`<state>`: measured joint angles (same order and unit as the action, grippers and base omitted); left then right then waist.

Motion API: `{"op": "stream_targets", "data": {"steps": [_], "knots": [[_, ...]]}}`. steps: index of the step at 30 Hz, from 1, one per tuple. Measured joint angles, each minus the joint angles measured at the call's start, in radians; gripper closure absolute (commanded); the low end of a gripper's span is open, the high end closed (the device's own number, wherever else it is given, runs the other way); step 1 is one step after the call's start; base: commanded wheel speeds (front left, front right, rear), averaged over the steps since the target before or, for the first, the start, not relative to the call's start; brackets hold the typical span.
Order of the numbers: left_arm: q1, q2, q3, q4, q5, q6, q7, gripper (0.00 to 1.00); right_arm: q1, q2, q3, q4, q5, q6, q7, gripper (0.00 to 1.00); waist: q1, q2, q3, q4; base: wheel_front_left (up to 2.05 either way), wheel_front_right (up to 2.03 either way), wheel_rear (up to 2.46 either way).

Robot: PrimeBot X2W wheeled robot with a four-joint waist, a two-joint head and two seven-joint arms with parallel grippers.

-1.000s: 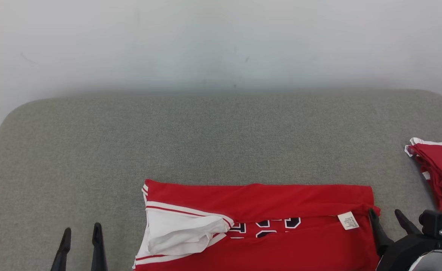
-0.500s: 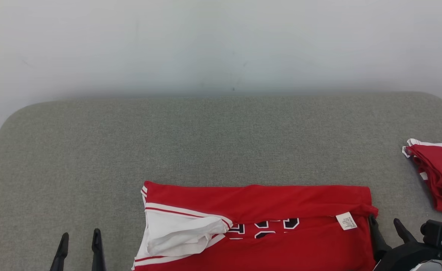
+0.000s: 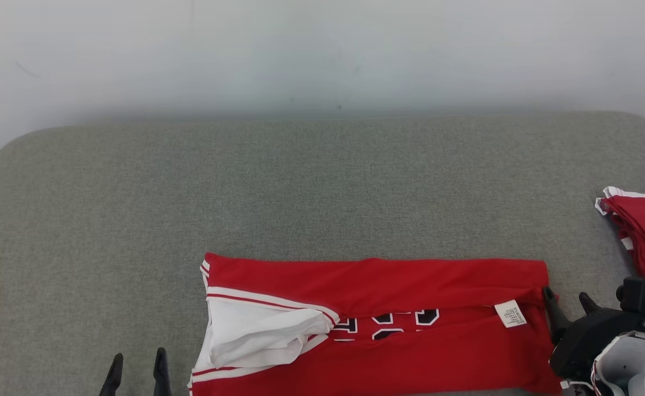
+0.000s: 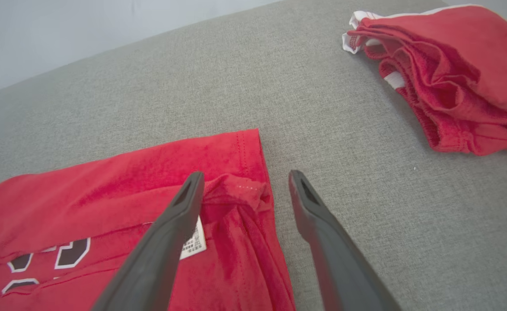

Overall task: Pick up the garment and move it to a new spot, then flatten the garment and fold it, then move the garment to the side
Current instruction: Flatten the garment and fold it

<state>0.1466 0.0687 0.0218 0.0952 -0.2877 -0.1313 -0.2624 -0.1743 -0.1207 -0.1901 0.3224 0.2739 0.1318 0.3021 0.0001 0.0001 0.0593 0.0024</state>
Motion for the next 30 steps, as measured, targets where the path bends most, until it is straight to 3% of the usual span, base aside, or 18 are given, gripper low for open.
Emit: {"op": "stream_targets", "data": {"steps": [15, 30], "knots": [[-0.041, 0.025, -0.03, 0.015, 0.0, 0.0, 0.0, 0.0, -0.068, 0.016, -0.085, 0.012, -0.075, 0.0, 0.133, 0.0, 0.0, 0.0, 0.045, 0.032, 0.0, 0.0, 0.0], [-0.063, 0.04, -0.037, 0.025, -0.007, 0.0, 0.0, 0.0, -0.087, 0.04, -0.114, 0.103, -0.11, 0.0, 0.154, 0.0, 0.0, 0.0, 0.093, 0.059, 0.0, 0.0, 0.0]]}}
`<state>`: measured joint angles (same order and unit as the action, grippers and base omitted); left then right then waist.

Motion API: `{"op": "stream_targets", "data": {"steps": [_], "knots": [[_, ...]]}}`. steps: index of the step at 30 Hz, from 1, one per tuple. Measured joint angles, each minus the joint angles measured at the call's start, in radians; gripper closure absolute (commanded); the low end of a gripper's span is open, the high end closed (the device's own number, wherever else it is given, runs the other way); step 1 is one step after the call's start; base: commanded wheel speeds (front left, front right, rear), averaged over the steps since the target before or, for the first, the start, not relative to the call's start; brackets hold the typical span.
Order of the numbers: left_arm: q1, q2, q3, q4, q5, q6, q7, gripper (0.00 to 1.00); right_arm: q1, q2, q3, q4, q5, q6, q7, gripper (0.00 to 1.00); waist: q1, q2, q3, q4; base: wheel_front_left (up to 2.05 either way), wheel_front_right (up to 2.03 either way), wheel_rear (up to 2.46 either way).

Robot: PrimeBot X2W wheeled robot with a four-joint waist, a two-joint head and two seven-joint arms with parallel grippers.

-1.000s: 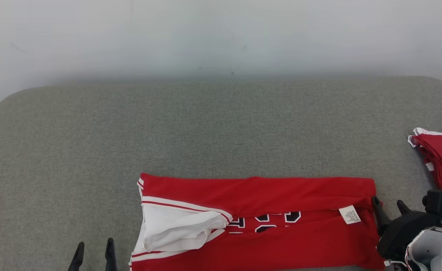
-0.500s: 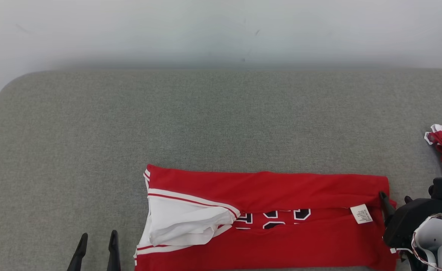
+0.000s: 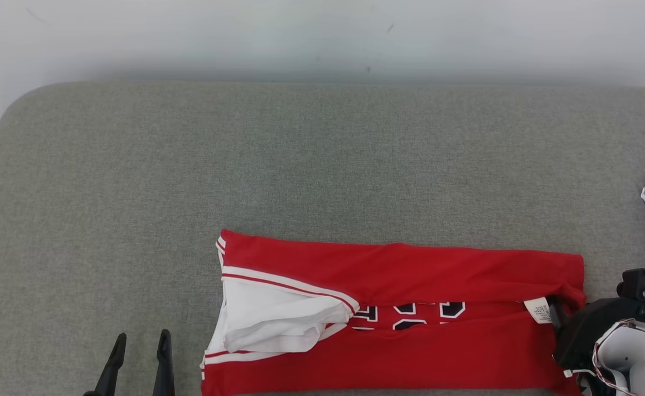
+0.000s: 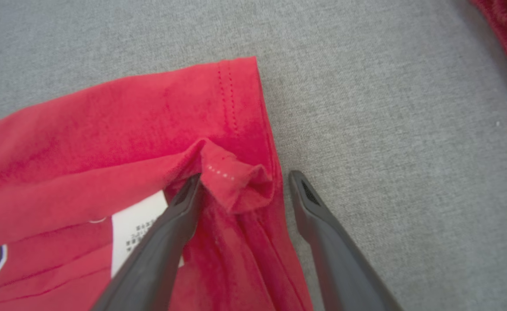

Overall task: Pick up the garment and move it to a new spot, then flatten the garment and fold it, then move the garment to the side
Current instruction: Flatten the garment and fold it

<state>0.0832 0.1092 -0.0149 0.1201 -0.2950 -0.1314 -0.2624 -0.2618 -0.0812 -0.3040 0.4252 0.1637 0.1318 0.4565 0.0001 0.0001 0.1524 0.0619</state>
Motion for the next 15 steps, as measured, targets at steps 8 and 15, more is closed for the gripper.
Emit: {"op": "stream_targets", "data": {"steps": [8, 15], "knots": [[-0.008, 0.002, -0.001, 0.005, -0.004, 0.0, 0.0, 0.0, -0.026, 0.002, 0.001, 0.059, -0.003, -0.003, -0.008, 0.0, -0.0001, -0.0001, 0.011, 0.013, 0.0, 0.0, 0.0], [-0.009, 0.005, -0.001, 0.011, -0.007, 0.0, 0.0, 0.0, -0.027, 0.002, 0.04, 0.086, -0.002, -0.004, -0.007, 1.0, -0.0001, -0.0001, 0.003, 0.015, 0.0, 0.0, 0.0]]}}
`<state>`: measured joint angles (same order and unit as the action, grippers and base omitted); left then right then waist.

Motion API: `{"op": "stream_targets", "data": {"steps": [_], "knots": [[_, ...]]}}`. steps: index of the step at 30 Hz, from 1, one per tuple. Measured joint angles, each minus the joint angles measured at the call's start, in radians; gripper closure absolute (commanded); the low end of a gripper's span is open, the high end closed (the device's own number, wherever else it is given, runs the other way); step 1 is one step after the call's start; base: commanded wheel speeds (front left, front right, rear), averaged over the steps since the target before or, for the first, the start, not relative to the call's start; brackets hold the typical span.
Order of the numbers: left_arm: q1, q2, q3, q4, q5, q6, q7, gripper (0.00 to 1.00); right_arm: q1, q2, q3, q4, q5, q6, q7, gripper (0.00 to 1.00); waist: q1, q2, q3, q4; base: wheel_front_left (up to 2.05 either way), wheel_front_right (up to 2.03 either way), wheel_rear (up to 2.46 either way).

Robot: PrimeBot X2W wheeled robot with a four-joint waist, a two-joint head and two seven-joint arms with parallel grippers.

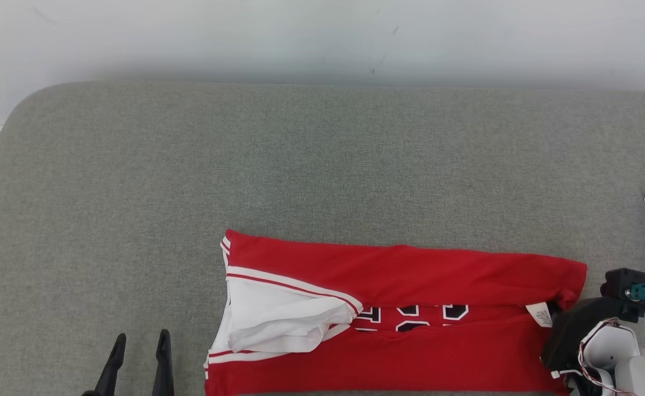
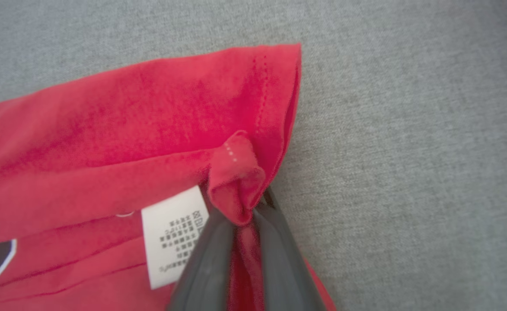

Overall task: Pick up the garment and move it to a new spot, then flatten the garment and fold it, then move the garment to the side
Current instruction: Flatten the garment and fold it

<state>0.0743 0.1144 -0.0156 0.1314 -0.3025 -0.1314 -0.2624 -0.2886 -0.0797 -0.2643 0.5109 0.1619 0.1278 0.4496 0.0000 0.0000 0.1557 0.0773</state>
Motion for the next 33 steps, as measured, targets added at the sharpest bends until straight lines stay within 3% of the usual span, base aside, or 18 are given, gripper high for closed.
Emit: {"op": "stream_targets", "data": {"steps": [12, 33], "knots": [[0.005, 0.0, 0.006, 0.0, -0.006, 0.0, 0.0, 0.0, 0.01, 0.002, -0.048, -0.036, -0.004, 0.004, -0.05, 1.0, 0.0001, 0.0003, -0.018, -0.019, 0.0, 0.0, 0.0], [0.026, -0.012, 0.006, -0.004, -0.015, 0.0, 0.0, 0.0, 0.137, -0.049, -0.248, -0.38, -0.059, 0.004, 0.044, 1.0, 0.0001, 0.0002, -0.066, -0.056, 0.0, 0.0, 0.0]]}}
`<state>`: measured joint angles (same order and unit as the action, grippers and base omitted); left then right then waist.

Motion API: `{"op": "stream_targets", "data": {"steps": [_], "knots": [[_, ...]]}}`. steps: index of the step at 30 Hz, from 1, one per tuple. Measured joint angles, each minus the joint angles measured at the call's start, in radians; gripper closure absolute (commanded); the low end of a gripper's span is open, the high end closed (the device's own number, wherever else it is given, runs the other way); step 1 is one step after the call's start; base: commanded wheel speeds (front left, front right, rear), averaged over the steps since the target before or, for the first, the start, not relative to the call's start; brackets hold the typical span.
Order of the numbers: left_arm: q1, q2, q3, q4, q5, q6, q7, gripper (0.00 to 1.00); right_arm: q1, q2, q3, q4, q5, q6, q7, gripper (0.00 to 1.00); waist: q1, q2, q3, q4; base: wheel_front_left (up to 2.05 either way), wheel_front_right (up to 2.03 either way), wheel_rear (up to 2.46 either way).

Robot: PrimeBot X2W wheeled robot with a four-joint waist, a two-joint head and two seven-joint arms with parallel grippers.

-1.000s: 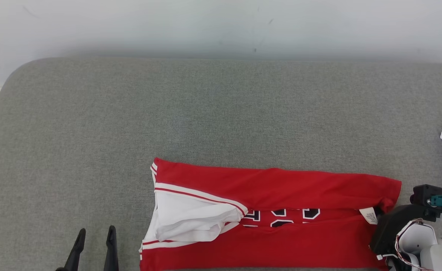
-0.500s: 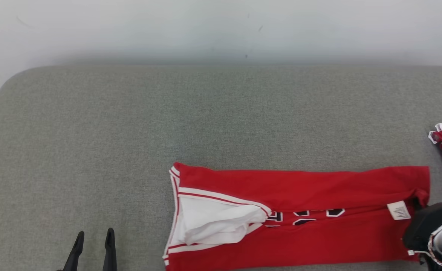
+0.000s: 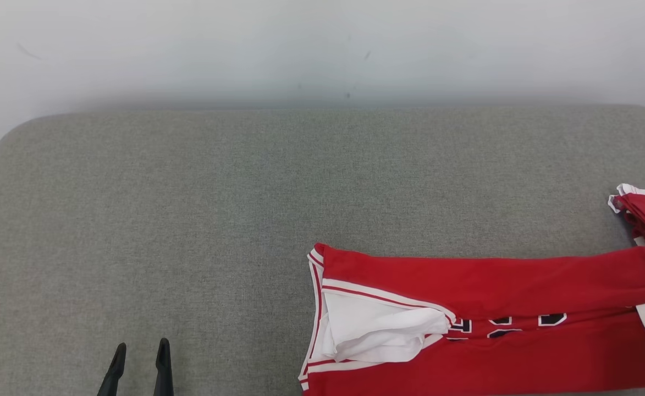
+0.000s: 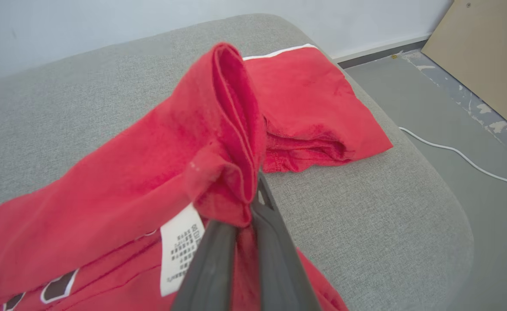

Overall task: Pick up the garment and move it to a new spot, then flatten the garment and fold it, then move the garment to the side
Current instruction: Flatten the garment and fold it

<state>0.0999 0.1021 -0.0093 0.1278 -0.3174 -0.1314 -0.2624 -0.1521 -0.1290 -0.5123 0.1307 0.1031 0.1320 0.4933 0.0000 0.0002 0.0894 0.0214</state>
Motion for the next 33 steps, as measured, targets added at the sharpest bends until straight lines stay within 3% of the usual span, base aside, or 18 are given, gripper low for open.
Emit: {"op": "stream_targets", "data": {"steps": [8, 17, 25, 33], "knots": [[0.01, -0.004, 0.001, 0.008, -0.001, 0.0, 0.0, 0.0, 0.062, 0.049, 0.101, -0.09, 0.086, 0.0, 0.047, 1.0, 0.0, -0.0001, -0.023, 0.002, 0.0, 0.0, 0.0], [0.028, -0.005, 0.001, 0.015, -0.002, 0.0, 0.0, 0.0, 0.09, 0.063, 0.346, -0.139, 0.207, 0.0, 0.096, 1.0, -0.0001, -0.0002, -0.059, 0.006, 0.0, 0.0, 0.0], [0.043, -0.005, -0.005, 0.019, -0.006, 0.0, 0.0, 0.0, 0.032, 0.07, 0.59, -0.063, 0.271, 0.0, 0.09, 1.0, -0.0001, -0.0002, -0.088, 0.015, 0.0, 0.0, 0.0], [0.044, -0.007, -0.026, 0.02, -0.017, 0.0, 0.0, 0.0, -0.055, 0.077, 0.731, 0.089, 0.35, 0.0, 0.031, 1.0, 0.0, -0.0002, -0.088, 0.048, 0.0, 0.0, 0.0]]}}
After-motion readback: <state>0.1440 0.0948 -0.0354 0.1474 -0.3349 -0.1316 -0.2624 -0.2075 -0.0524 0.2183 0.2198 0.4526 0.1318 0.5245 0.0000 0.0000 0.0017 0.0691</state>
